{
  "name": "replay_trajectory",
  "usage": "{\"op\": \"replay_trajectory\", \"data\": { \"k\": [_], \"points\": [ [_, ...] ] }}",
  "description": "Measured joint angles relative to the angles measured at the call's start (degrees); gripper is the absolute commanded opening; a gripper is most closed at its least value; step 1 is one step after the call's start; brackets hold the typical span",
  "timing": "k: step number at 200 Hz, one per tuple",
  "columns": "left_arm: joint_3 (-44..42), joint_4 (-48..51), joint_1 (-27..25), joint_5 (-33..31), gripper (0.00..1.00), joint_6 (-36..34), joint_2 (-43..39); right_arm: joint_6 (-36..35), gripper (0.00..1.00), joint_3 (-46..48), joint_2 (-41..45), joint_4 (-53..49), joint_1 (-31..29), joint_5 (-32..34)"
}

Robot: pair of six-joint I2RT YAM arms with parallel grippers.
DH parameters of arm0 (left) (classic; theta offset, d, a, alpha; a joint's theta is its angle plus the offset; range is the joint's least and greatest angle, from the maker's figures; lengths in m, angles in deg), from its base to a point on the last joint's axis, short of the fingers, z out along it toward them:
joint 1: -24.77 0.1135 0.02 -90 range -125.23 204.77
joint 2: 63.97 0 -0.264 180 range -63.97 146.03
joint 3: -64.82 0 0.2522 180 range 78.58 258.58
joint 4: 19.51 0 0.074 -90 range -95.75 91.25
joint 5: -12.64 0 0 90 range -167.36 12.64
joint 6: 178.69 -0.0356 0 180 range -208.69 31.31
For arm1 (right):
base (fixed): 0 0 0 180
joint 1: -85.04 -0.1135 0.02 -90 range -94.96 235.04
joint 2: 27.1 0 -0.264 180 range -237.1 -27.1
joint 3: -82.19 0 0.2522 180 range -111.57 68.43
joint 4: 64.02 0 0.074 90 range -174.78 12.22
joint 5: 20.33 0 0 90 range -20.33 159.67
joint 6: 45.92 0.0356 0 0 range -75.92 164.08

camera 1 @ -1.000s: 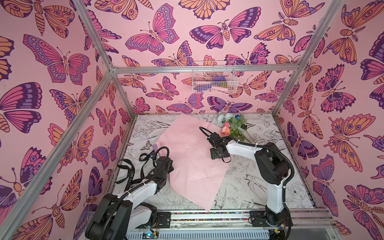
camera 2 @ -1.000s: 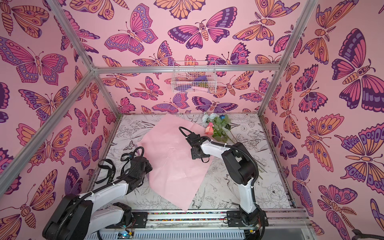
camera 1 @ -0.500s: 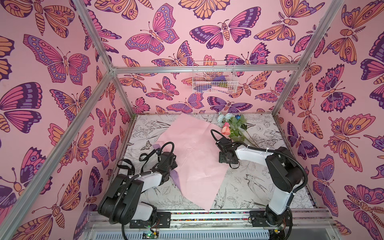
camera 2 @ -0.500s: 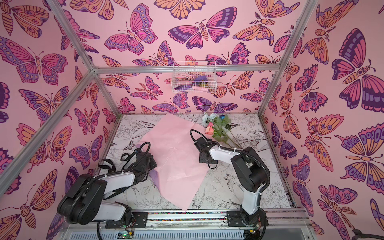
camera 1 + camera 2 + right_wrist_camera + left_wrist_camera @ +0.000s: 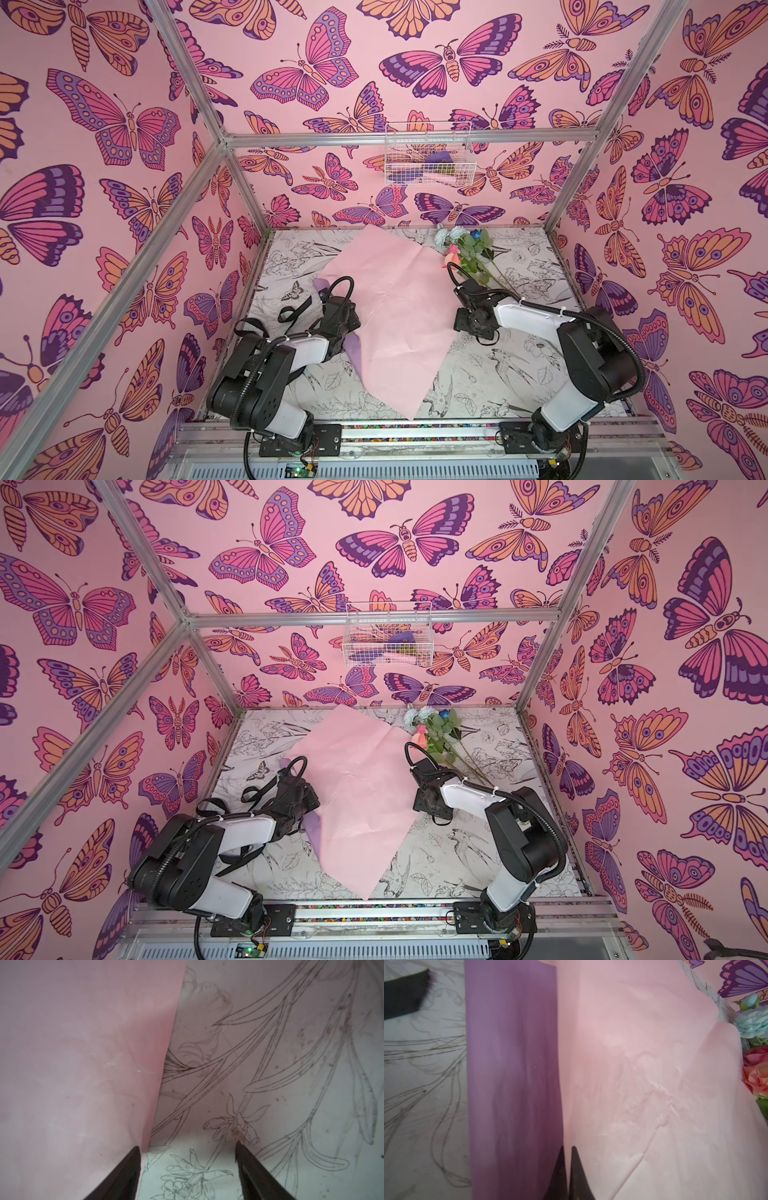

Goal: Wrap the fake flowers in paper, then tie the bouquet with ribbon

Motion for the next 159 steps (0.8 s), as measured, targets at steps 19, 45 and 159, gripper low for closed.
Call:
{"op": "replay_trajectory", "data": {
  "k": [19, 45, 159],
  "points": [
    [1.25, -0.46, 0.0, 1.31, 0.0, -0.02, 1.68, 1.6, 0.71, 0.0, -0.2, 2.1, 0.24, -1.46],
    [1.31, -0.52, 0.0, 1.9, 0.0, -0.02, 1.99, 3.54, 0.67, -0.13, -0.76, 5.62, 1.55, -3.21],
    [1.31, -1.38, 0.0, 3.82, 0.0, -0.13, 2.71, 8.66, 0.33, -2.4, -7.69, 24.85, 2.08, -10.93]
  ]
}}
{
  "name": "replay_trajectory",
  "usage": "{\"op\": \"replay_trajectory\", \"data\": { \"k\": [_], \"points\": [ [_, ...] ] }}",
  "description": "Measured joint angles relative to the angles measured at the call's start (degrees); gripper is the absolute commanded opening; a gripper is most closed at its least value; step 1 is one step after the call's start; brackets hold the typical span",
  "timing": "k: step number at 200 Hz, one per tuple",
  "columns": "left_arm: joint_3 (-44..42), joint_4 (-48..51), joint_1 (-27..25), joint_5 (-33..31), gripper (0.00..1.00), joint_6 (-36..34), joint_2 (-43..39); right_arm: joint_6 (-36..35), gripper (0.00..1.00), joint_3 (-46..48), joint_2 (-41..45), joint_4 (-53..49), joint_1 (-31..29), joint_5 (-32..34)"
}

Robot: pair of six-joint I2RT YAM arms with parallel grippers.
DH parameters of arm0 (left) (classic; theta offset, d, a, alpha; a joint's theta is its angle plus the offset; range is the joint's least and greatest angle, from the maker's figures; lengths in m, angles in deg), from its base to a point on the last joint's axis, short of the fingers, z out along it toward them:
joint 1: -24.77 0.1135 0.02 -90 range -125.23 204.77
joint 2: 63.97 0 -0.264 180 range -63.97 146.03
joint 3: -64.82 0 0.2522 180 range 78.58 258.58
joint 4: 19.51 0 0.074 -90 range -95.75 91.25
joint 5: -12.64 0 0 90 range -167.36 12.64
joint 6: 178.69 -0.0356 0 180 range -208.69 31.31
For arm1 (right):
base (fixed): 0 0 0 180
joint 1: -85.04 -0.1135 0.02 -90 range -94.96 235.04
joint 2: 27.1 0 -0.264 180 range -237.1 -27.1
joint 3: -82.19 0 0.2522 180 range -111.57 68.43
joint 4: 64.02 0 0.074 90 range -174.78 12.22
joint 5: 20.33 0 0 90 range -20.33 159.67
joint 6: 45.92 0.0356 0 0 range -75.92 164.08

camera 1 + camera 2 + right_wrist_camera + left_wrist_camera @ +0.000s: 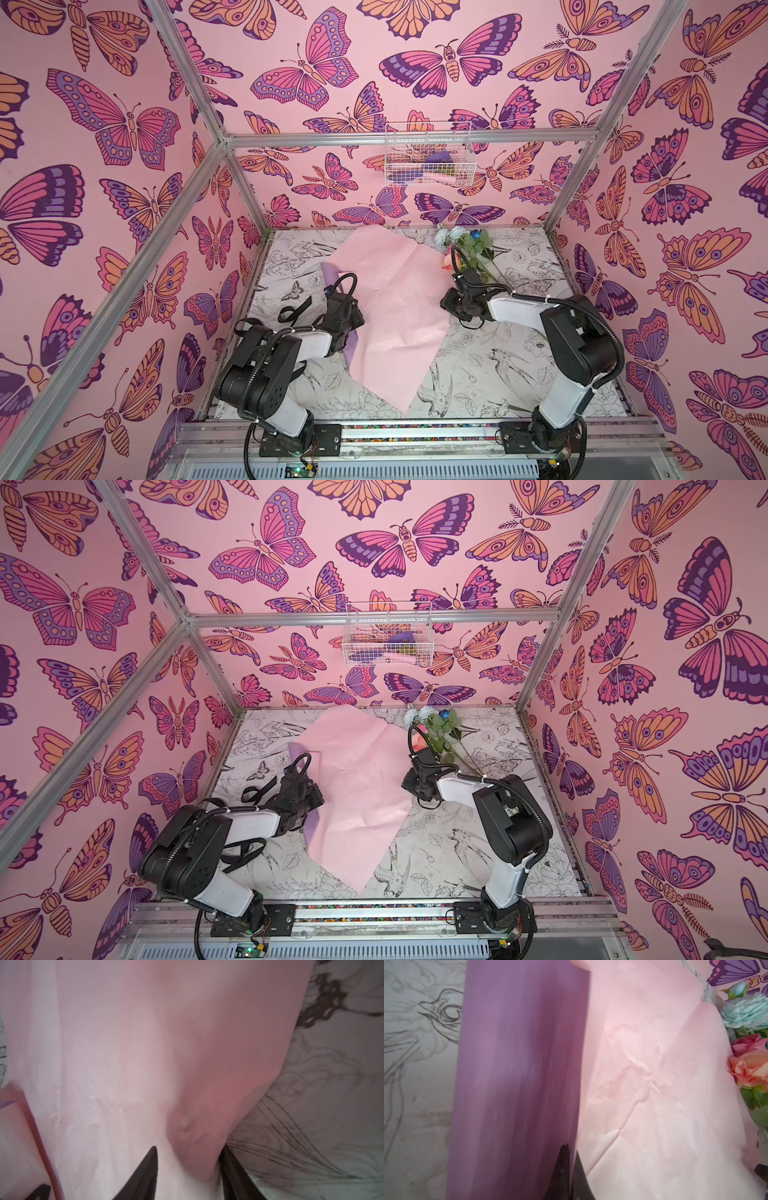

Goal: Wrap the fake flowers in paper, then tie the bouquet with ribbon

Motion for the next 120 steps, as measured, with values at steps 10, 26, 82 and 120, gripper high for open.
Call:
{"op": "replay_trajectory", "data": {
  "k": [10, 26, 82, 120],
  "points": [
    [0.0, -0.02, 0.0, 0.11, 0.0, 0.02, 0.0, 0.26, 0.23, -0.02, -0.44, 0.42, 0.0, -0.46],
    [-0.04, -0.04, 0.0, 0.24, 0.0, 0.04, 0.0, 0.13, 0.09, -0.04, -0.9, 0.48, 0.0, -0.81],
    [-0.35, -0.15, 0.0, 0.42, 0.0, 0.04, 0.02, 0.87, 0.0, 0.02, -0.28, -2.69, 0.0, 2.1],
    [-0.33, -0.31, 0.0, 0.83, 0.0, -0.13, 0.63, 3.06, 0.0, 3.13, 2.58, -3.91, 0.61, 4.59]
  ]
}}
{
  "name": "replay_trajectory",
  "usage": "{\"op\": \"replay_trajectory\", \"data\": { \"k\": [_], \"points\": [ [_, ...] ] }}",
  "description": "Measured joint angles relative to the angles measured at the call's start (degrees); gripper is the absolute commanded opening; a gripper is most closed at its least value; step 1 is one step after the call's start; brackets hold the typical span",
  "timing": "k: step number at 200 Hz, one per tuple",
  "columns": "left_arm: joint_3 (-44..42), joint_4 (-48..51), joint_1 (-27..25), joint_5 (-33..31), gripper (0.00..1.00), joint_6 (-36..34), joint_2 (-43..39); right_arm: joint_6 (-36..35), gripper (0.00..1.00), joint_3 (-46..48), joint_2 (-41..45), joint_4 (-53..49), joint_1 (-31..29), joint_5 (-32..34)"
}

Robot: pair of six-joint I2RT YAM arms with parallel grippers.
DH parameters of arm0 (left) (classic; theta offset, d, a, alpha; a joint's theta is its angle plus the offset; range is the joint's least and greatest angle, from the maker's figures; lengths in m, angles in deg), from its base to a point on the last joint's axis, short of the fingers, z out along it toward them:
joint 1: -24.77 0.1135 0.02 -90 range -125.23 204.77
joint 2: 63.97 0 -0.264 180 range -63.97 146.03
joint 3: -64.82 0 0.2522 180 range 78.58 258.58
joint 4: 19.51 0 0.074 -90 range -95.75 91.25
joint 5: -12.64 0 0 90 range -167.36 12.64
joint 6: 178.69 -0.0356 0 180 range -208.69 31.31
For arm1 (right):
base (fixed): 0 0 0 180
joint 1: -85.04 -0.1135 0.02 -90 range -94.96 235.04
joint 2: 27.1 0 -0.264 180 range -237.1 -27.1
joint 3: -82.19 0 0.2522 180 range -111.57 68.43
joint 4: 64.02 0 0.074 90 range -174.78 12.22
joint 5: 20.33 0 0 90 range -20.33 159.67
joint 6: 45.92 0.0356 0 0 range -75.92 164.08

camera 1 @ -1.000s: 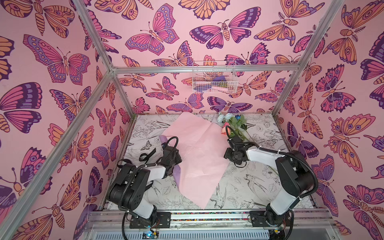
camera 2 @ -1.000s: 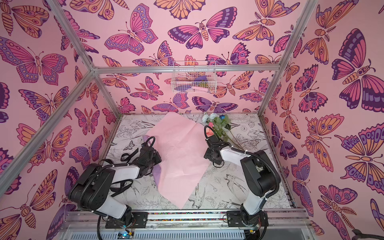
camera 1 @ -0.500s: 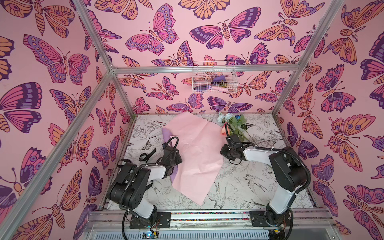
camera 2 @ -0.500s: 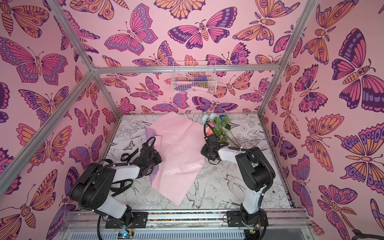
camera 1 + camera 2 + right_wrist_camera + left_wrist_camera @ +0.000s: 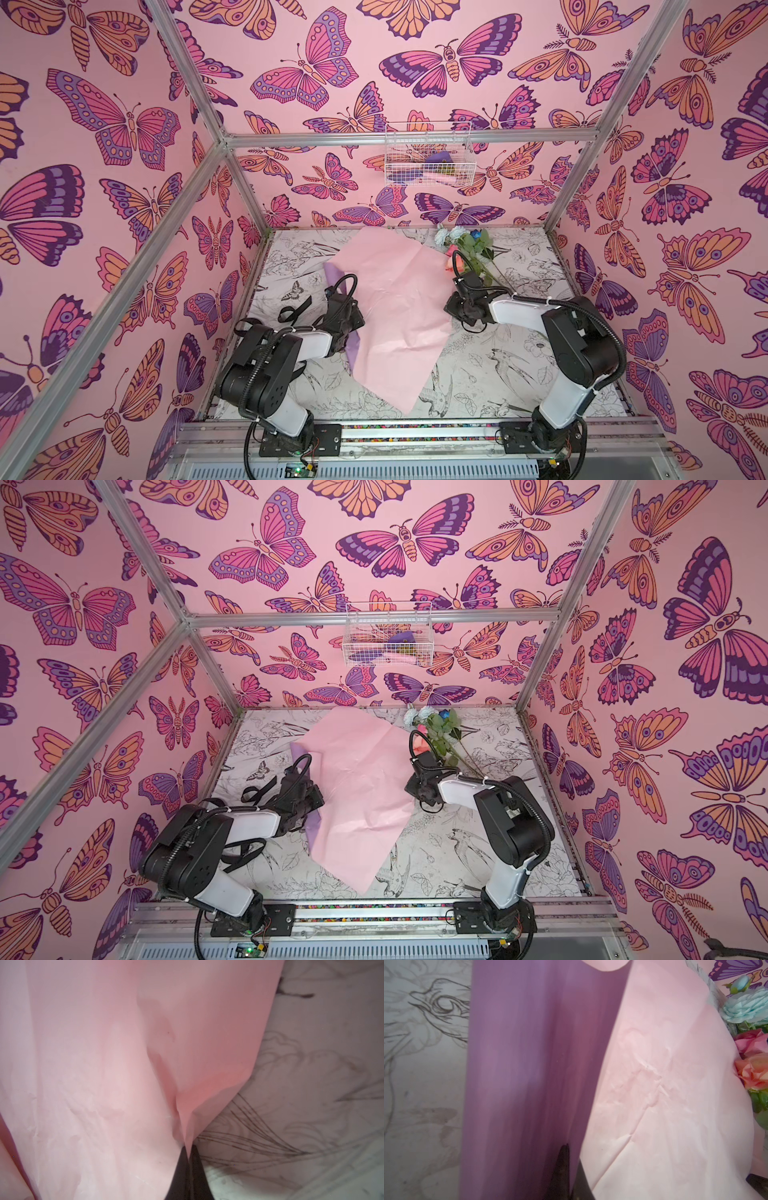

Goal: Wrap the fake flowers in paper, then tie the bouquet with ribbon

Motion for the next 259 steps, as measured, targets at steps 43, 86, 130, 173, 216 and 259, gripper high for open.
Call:
{"op": "replay_trajectory", "data": {
  "k": [43, 86, 130, 173, 216, 259],
  "points": [
    [0.2, 0.0, 0.0, 1.07, 0.0, -0.79, 0.11, 2.36, 0.0, 6.19, 5.35, 0.17, 2.82, 0.52],
    [1.86, -0.04, 0.0, 2.97, 0.0, -1.44, 0.37, 2.78, 0.0, 11.61, 11.1, -1.25, 6.95, 1.09],
    [0.44, -0.5, 0.0, 2.82, 0.01, -0.96, -1.53, 1.29, 0.02, 12.57, 12.94, -3.61, 9.05, 1.09],
    [-4.87, 3.23, 0.0, -0.76, 0.46, 1.22, -13.68, -0.61, 0.34, 11.28, 12.44, -4.42, 9.03, -0.09],
    [-5.25, 13.49, 0.04, -5.55, 0.76, 1.95, -28.94, -2.99, 0.51, 11.08, 15.13, -10.01, 8.96, -0.17],
    [-3.96, 26.49, 0.04, -7.72, 0.99, 0.74, -41.07, -7.34, 0.55, 8.92, 24.28, -22.4, 8.96, 3.3]
  ]
}}
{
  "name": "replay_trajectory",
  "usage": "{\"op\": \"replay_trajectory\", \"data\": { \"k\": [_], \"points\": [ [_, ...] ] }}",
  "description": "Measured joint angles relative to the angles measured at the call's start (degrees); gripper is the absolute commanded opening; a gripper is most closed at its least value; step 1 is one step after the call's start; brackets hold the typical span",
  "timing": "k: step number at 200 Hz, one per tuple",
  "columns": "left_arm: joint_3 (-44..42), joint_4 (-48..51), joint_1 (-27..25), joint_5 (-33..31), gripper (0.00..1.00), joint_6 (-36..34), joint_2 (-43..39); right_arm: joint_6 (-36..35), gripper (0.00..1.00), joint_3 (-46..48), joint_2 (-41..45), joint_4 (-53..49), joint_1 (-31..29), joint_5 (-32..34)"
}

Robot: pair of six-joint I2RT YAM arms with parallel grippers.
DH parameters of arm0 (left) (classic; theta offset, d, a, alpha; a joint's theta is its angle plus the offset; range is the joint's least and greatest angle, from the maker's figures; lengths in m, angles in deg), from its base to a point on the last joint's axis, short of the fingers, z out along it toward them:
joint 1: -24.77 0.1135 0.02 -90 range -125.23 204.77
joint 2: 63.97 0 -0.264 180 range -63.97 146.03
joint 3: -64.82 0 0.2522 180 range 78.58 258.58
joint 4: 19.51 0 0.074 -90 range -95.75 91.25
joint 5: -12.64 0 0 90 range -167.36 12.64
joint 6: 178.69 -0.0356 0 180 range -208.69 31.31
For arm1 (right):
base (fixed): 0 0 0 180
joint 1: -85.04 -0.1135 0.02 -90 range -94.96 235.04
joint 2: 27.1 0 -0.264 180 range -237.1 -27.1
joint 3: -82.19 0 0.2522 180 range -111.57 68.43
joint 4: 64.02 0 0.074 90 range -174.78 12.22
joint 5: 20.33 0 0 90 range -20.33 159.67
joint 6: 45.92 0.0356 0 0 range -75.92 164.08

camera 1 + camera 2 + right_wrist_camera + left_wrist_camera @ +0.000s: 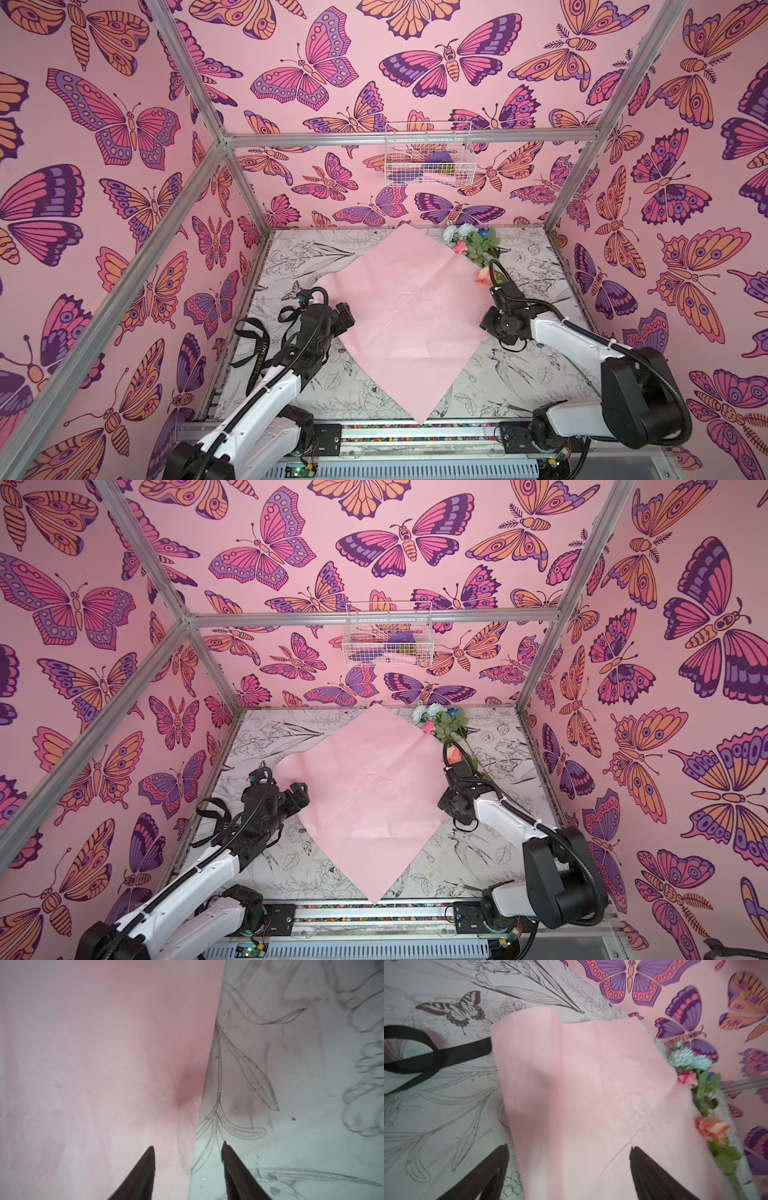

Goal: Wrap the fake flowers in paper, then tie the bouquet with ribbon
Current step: 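Release the paper and move the right gripper to the flower stems, then grasp one pink rose stem below its leaves with the right gripper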

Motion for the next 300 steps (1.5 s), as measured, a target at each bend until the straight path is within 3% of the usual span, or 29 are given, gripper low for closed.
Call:
{"op": "replay_trajectory", "data": {
  "k": [34, 59, 134, 185, 235, 300],
  "points": [
    [1.31, 4.35, -0.07, 3.61, 0.99, -0.48, -3.85, -4.9, 0.6, -4.63, 6.45, -8.22, 0.39, 7.13],
    [2.1, 5.77, -1.62, 7.3, 0.99, -0.5, -2.95, -9.55, 0.62, -9.01, 6.03, -12.31, 2.78, 11.43],
    [2.73, 4.61, -14.91, 14.69, 1.0, -0.61, 7.41, -27.23, 0.61, -22.51, -13.4, -17.05, 11.74, 12.39],
    [1.99, 3.93, -15.91, 15.52, 0.94, -0.87, 11.08, -36.63, 0.59, -29.09, -25.24, -18.53, 12.39, 12.09],
    [1.99, 3.91, -15.91, 15.43, 0.92, -1.75, 12.46, -42.21, 0.58, -30.51, -29.88, -18.99, 14.21, 10.84],
    [1.01, 3.52, -15.91, 15.43, 0.9, -1.62, 13.05, -46.1, 0.44, -34.1, -36.92, -18.84, 14.32, 10.86]
  ]
}}
